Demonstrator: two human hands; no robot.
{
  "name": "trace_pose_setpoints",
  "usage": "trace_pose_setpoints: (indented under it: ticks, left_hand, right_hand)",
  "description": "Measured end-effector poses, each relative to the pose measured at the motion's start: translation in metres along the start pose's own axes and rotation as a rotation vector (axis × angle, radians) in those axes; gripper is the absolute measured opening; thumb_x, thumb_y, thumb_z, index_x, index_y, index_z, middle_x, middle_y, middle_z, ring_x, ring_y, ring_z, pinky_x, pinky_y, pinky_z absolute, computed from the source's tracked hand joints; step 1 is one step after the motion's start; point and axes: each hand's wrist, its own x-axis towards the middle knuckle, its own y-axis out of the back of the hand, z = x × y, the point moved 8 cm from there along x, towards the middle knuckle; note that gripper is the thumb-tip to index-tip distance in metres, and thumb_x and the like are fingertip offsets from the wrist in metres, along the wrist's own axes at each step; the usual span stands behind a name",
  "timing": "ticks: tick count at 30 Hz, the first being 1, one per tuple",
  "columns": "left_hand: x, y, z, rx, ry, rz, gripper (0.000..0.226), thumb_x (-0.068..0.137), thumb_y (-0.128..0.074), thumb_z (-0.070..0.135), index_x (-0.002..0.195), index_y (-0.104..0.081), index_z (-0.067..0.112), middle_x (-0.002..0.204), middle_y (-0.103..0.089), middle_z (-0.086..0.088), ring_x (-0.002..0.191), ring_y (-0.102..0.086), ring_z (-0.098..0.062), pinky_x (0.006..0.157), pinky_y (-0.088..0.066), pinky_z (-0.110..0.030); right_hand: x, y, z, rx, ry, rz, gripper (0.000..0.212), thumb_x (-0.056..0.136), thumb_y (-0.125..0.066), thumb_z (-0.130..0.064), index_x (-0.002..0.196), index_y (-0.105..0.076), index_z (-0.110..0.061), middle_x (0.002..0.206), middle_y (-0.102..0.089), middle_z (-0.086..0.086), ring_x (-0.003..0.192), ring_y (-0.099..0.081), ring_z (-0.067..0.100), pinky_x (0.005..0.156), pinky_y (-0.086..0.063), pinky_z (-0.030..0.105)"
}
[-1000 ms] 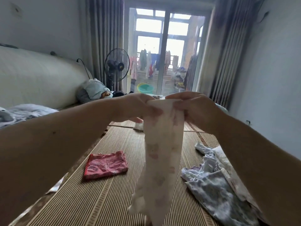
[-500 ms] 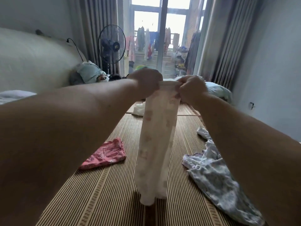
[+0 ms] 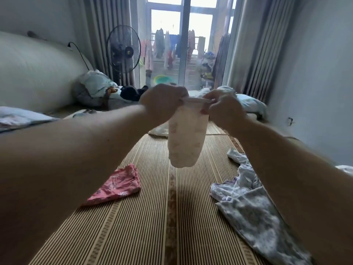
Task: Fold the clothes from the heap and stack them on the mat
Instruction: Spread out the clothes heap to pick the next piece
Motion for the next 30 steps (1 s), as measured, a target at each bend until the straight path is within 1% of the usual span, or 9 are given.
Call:
trace_pose_setpoints:
  ticks: [5,9,15,18,21,23,26,28,30]
  left_hand:
    - [-0.122,-0.055,0.054,-0.152,-0.109,-0.228,0.022,0.095,-0.053,0.025,0.111,-0.066,0.019,0.105,-0.066,-0.003,0.089,-0.066,-0.021,0.074,-0.053,-0.03]
    - [-0.239,-0.101,0.112,-0.411,-0.206,-0.711,0.026,0.094,-0.053,0.027,0.117,-0.063,0.02,0.107,-0.062,-0.003,0.09,-0.062,-0.022,0.075,-0.049,-0.032]
    - [-0.319,-0.101,0.154,-0.66,-0.21,-0.949,0.022,0.091,-0.058,0.028,0.111,-0.065,0.022,0.099,-0.068,0.001,0.084,-0.063,-0.015,0.075,-0.051,-0.026]
    - [-0.305,-0.108,0.139,-0.596,-0.078,-0.928,0.023,0.09,-0.057,0.022,0.112,-0.064,0.023,0.095,-0.067,0.006,0.084,-0.063,-0.009,0.075,-0.049,-0.023]
    - [-0.267,-0.117,0.113,-0.722,0.128,-0.806,0.027,0.09,-0.06,0.014,0.116,-0.064,0.017,0.09,-0.062,0.014,0.078,-0.059,0.007,0.068,-0.044,-0.009]
    - [-0.241,-0.125,0.088,-0.719,0.311,-0.644,0.035,0.09,-0.061,0.017,0.125,-0.06,0.021,0.109,-0.064,0.006,0.094,-0.062,-0.007,0.075,-0.045,-0.016]
    - [-0.235,-0.145,0.064,-0.594,0.534,-0.522,0.054,0.09,-0.062,0.027,0.141,-0.043,0.025,0.138,-0.051,-0.002,0.119,-0.053,-0.019,0.096,-0.044,-0.03]
    - [-0.249,-0.157,0.068,-0.524,0.487,-0.526,0.063,0.09,-0.061,0.034,0.146,-0.033,0.027,0.15,-0.035,0.0,0.135,-0.038,-0.018,0.108,-0.031,-0.032]
    - [-0.268,-0.161,0.087,-0.53,0.249,-0.533,0.068,0.089,-0.054,0.049,0.148,-0.026,0.033,0.156,-0.025,0.008,0.142,-0.025,-0.012,0.109,-0.021,-0.026]
  right_hand:
    - [-0.129,-0.045,0.067,-0.004,-0.182,-0.32,0.026,0.084,-0.06,-0.003,0.078,-0.06,-0.028,0.075,-0.063,0.002,0.056,-0.051,0.011,0.048,-0.039,0.025]
    - [-0.248,-0.075,0.106,-0.183,-0.267,-0.596,0.017,0.085,-0.062,-0.02,0.075,-0.062,-0.034,0.066,-0.062,-0.011,0.053,-0.054,-0.003,0.048,-0.038,0.013]
    - [-0.341,-0.098,0.124,-0.105,-0.457,-0.967,0.013,0.08,-0.069,-0.026,0.076,-0.066,-0.038,0.073,-0.069,-0.016,0.063,-0.061,-0.004,0.061,-0.049,0.015]
    - [-0.321,-0.096,0.127,-0.036,-0.484,-0.908,0.011,0.081,-0.066,-0.02,0.079,-0.068,-0.03,0.077,-0.068,-0.007,0.065,-0.059,0.005,0.062,-0.047,0.024]
    - [-0.271,-0.09,0.134,0.047,-0.478,-0.663,0.011,0.082,-0.065,-0.01,0.082,-0.067,-0.02,0.087,-0.068,0.007,0.079,-0.061,0.023,0.075,-0.049,0.04]
    - [-0.24,-0.086,0.138,-0.034,-0.425,-0.519,0.018,0.087,-0.064,-0.019,0.105,-0.064,-0.021,0.104,-0.069,0.008,0.089,-0.064,0.02,0.082,-0.051,0.036]
    - [-0.225,-0.087,0.149,-0.305,-0.35,-0.4,0.056,0.091,-0.061,-0.028,0.142,-0.04,-0.02,0.132,-0.057,0.006,0.118,-0.055,0.023,0.097,-0.043,0.036]
    - [-0.235,-0.088,0.158,-0.364,-0.316,-0.318,0.052,0.091,-0.059,-0.021,0.141,-0.042,-0.022,0.136,-0.054,0.002,0.122,-0.051,0.02,0.1,-0.041,0.036]
    - [-0.258,-0.099,0.164,-0.38,-0.208,-0.352,0.045,0.091,-0.058,-0.019,0.135,-0.05,-0.026,0.135,-0.056,-0.004,0.121,-0.053,0.013,0.1,-0.042,0.031]
